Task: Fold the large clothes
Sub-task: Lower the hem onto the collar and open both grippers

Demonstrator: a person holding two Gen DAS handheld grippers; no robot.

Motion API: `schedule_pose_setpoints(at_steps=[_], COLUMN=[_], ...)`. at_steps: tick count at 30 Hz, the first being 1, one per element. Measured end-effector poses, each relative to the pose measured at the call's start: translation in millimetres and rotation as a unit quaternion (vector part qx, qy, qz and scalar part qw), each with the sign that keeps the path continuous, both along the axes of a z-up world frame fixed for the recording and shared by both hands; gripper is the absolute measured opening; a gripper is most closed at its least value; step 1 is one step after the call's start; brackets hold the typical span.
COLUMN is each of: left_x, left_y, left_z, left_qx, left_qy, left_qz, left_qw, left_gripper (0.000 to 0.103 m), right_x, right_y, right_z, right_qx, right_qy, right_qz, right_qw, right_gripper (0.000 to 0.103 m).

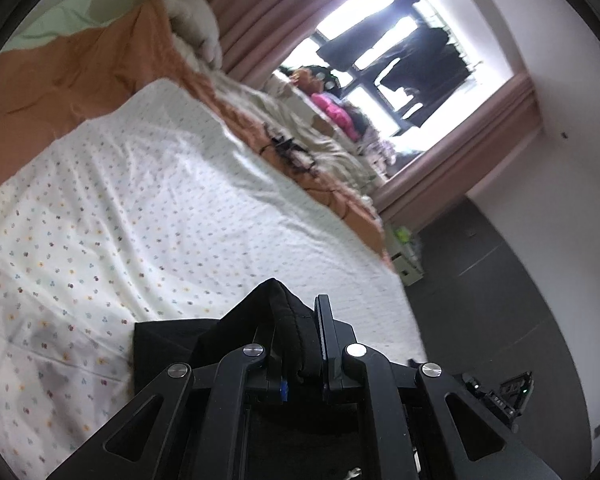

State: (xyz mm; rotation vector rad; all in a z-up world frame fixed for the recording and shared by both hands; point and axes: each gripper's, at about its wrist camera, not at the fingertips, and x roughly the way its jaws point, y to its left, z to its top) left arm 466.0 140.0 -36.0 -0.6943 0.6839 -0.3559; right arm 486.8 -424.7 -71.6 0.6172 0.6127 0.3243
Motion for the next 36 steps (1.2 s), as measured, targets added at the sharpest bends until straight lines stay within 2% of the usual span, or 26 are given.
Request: schedule_pose_setpoints(at_steps=[9, 12, 17, 23, 26, 28, 30, 32, 33, 34, 35, 36], left_x=[72.6, 89.7, 111.6, 137.4, 143.8, 146.4, 148.1, 146.9, 146.6, 143.8, 141.5, 137.9], left_y=[-3.9, -5.1, -6.9, -12.3, -13.3, -13.6, -13.9, -13.9, -14.6, -14.4, -14.3, -13.0], left_z=[-80.5, -102.2, -127.1, -150.8, -164.6, -172.5, -174.8, -172.3, -169.8, -163.8, -158.3, -151.2], left_qx=[0.029, 0.035, 0.046, 0.076, 0.078, 0.077, 0.074, 0.067, 0.065, 0.062, 0.065, 0.073], left_qy=[0.095, 0.114, 0.137, 0.177, 0.194, 0.211, 0.226, 0.224, 0.22, 0.211, 0.205, 0.196], left_qz=[0.015, 0.018, 0.026, 0.042, 0.052, 0.055, 0.052, 0.043, 0.039, 0.034, 0.036, 0.045], left_qw=[0.9949, 0.9927, 0.9892, 0.9804, 0.9765, 0.9729, 0.97, 0.9712, 0.9725, 0.9749, 0.9759, 0.9769], left_gripper=[0.011, 0.011, 0.011, 0.012, 0.014, 0.015, 0.02, 0.037, 0.042, 0.052, 0.07, 0.08], right_x=[58.6, 73.3, 99.1, 130.2, 140.0, 141.8, 140.9, 140.0, 138.4, 137.3, 135.6, 132.7], right_y=[2.7, 3.1, 7.2, 12.9, 17.0, 19.2, 22.1, 24.5, 24.5, 24.3, 23.7, 22.6], right_z=[-59.8, -74.8, -92.8, -122.7, -136.1, -139.4, -136.2, -131.8, -127.7, -124.4, -119.9, -115.7], right_qx=[-0.023, -0.031, -0.053, -0.077, -0.093, -0.096, -0.105, -0.11, -0.109, -0.106, -0.106, -0.108], right_qy=[0.082, 0.102, 0.127, 0.162, 0.186, 0.193, 0.193, 0.192, 0.19, 0.187, 0.182, 0.176], right_qz=[-0.01, -0.014, -0.014, -0.013, -0.019, -0.017, -0.013, -0.003, 0.002, 0.004, 0.002, -0.004], right_qw=[0.996, 0.994, 0.99, 0.984, 0.978, 0.976, 0.976, 0.975, 0.976, 0.977, 0.978, 0.978], right_gripper=[0.009, 0.009, 0.01, 0.01, 0.01, 0.014, 0.018, 0.024, 0.028, 0.032, 0.044, 0.064])
